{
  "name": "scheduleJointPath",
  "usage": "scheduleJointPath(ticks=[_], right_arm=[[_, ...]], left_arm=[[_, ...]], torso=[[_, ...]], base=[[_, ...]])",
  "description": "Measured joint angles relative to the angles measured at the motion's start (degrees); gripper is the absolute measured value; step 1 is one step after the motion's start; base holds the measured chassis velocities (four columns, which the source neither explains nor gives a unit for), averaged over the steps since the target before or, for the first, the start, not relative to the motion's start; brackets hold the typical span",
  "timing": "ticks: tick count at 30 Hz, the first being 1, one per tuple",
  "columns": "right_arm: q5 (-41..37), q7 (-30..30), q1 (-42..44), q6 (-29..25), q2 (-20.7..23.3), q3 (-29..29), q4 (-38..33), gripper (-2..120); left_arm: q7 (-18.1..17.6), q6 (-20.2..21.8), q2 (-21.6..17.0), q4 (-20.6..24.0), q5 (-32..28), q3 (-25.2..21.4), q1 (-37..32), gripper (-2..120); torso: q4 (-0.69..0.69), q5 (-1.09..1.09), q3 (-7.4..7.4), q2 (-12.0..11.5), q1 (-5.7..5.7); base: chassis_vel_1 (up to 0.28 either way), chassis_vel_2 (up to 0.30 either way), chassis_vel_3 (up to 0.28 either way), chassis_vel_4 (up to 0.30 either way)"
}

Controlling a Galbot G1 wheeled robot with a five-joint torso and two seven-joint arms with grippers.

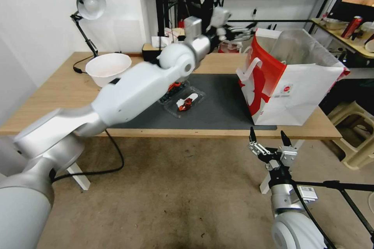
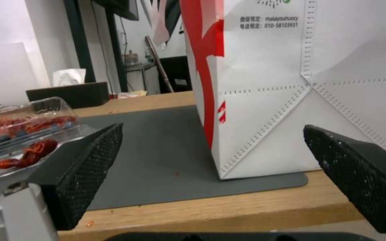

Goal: Pick up the trash from the table and place it into the takeout bag.

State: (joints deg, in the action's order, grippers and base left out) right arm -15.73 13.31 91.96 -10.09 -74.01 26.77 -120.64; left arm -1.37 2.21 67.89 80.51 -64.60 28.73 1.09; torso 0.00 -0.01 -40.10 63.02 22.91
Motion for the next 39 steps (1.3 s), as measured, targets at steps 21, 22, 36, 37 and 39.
scheduleJointPath(ticks=[21, 22, 36, 37, 39], right_arm=[[1.32, 0.01, 0.8, 0.15, -0.49, -0.67, 0.33, 100], [1.32, 0.01, 0.8, 0.15, -0.49, -0.67, 0.33, 100], [1.87, 0.09, 0.87, 0.22, -0.57, -1.12, 0.35, 100], [1.92, 0.13, 0.91, 0.23, -0.61, -1.14, 0.35, 100], [1.96, 0.15, 0.95, 0.23, -0.62, -1.17, 0.34, 100]], left_arm=[[-0.28, -0.33, -17.12, 15.02, 6.66, -21.28, -25.34, 100], [-0.28, -0.33, -17.12, 15.02, 6.66, -21.28, -25.34, 100], [-1.86, -0.39, -19.6, 25.84, 16.73, -37.66, -48.44, 100], [-2.07, -0.72, -19.47, 26.72, 17.88, -39.5, -50.98, 100], [-2.19, -1.03, -19.06, 28.3, 19.3, -42.93, -55.4, 100]], torso=[[0.0, 0.0, 0.01, 0.01, 0.0], [0.0, 0.0, 0.01, 0.01, 0.0], [0.0, 0.0, 0.01, 0.01, 0.0], [0.0, 0.01, 0.01, 0.01, 0.0], [0.01, 0.01, 0.0, 0.01, 0.0]], base=[[0.0, 0.0, 0.0, 0.0], [0.0, 0.0, 0.0, 0.0], [0.0, 0.0, 0.0, 0.0], [0.0, 0.0, 0.0, 0.0], [0.0, 0.0, 0.0, 0.0]])
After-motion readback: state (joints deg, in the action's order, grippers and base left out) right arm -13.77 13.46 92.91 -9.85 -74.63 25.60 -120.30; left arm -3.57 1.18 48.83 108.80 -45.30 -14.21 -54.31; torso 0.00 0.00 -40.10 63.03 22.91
